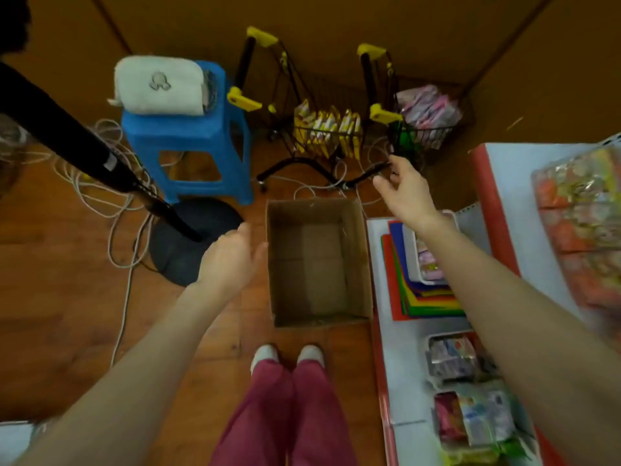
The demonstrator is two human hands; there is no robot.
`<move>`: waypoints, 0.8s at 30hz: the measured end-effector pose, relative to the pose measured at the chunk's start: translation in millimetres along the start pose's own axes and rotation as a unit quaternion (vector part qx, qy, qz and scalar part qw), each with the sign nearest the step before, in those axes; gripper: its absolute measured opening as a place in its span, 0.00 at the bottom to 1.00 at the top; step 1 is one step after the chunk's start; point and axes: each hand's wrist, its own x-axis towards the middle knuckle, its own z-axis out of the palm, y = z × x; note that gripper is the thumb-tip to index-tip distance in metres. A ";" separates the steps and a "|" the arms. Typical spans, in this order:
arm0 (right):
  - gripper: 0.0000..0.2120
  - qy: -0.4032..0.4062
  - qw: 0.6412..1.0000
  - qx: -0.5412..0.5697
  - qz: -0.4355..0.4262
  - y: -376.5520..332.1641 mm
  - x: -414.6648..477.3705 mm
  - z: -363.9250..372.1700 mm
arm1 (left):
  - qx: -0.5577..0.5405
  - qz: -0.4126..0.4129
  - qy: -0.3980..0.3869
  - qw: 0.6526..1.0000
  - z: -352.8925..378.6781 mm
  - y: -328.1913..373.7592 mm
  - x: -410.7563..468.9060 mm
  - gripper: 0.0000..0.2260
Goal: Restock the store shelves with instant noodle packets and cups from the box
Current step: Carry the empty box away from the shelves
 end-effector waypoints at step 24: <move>0.31 -0.022 0.981 -0.056 0.184 287.2 114.6 271.8 | -0.022 -0.145 -0.102 0.984 375.7 -122.8 81.2 0.34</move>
